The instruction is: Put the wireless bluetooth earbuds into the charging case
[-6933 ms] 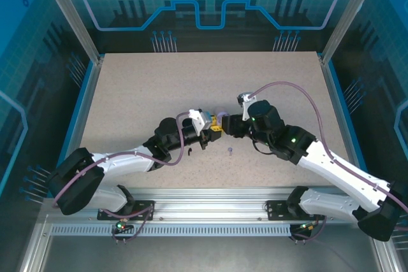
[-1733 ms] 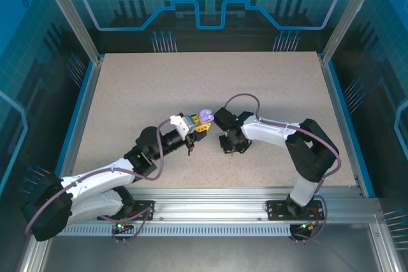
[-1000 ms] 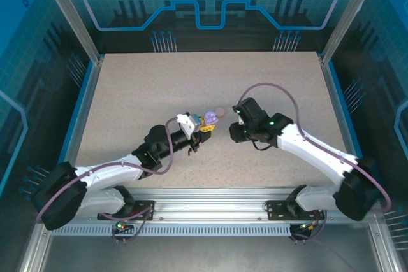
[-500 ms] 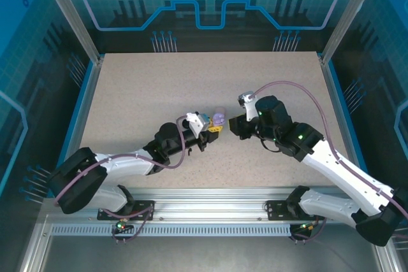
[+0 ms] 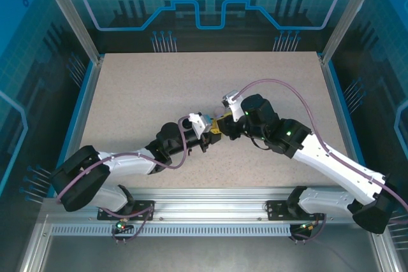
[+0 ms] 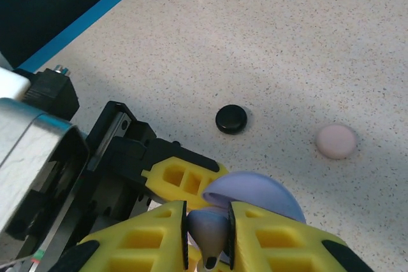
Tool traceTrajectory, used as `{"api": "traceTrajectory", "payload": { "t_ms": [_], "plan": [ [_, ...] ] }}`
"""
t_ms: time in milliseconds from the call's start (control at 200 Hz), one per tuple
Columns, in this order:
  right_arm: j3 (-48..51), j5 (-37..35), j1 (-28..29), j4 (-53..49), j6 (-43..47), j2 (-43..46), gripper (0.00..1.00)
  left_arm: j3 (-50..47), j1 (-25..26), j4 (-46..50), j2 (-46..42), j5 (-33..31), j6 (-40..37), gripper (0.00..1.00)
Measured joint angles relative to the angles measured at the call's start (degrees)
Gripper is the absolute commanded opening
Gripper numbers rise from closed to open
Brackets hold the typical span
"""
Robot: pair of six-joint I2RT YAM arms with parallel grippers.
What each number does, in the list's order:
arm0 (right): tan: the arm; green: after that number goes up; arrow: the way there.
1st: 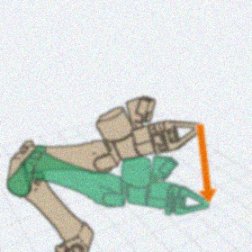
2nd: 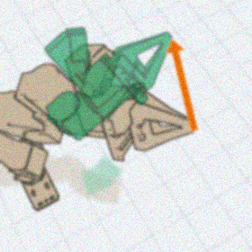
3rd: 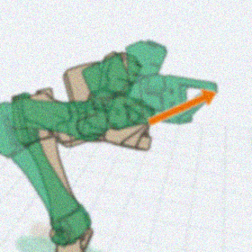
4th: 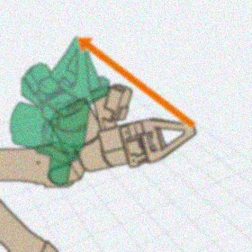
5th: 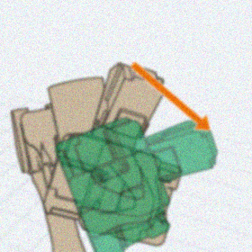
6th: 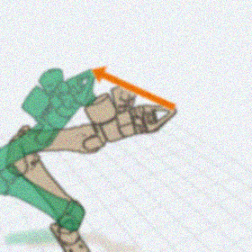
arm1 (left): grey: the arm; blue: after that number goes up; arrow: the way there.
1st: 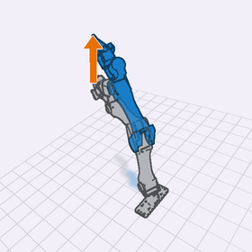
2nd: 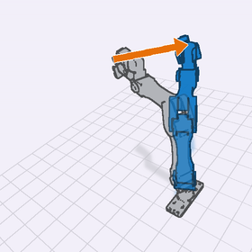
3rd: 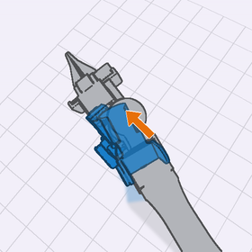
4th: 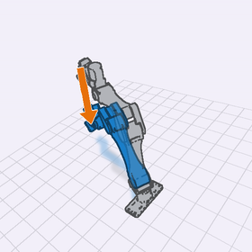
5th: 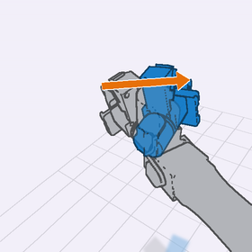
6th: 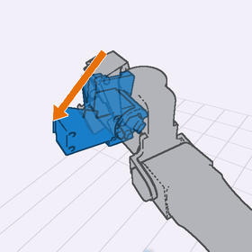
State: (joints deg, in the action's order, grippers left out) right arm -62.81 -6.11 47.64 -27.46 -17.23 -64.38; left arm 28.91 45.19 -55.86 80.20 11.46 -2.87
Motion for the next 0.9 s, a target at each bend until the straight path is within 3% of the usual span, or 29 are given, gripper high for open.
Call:
{"api": "traceTrajectory", "payload": {
  "t_ms": [900],
  "plan": [
    [2.1, -2.1, 0.0, 2.6, 1.7, -0.8, 0.23, 0.0, 0.0, 0.5, -0.1, 0.4, 0.4, 0.02]
  ]
}}
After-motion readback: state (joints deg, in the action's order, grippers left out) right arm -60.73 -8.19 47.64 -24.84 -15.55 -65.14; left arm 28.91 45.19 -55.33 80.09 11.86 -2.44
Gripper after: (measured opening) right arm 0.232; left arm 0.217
